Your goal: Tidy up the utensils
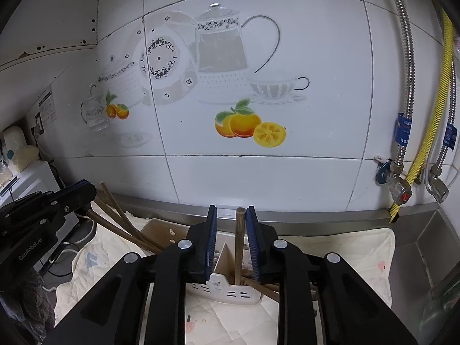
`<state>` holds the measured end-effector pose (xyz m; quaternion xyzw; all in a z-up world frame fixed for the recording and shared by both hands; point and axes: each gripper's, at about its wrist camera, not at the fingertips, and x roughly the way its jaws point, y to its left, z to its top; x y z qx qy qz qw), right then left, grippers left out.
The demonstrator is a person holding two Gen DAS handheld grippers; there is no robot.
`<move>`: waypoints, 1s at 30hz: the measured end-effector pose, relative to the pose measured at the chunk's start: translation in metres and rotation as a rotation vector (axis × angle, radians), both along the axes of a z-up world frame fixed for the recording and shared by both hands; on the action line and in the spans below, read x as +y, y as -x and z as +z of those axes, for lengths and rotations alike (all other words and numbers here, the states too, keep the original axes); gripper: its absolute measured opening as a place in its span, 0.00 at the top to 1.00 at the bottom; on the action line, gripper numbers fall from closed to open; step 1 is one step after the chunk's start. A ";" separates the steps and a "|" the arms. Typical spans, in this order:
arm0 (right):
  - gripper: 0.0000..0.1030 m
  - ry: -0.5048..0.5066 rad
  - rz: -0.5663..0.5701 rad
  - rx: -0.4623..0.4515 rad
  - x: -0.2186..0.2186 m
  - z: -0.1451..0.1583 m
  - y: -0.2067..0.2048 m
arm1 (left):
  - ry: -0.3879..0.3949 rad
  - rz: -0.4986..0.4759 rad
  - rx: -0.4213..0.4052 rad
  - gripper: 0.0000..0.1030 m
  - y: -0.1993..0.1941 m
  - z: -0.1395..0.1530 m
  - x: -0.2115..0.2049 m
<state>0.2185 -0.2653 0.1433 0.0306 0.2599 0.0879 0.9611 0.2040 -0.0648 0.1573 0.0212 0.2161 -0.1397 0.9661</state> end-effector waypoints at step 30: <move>0.34 0.076 -0.033 -0.062 0.003 0.009 0.066 | 0.046 0.037 -0.059 0.20 0.068 0.004 0.036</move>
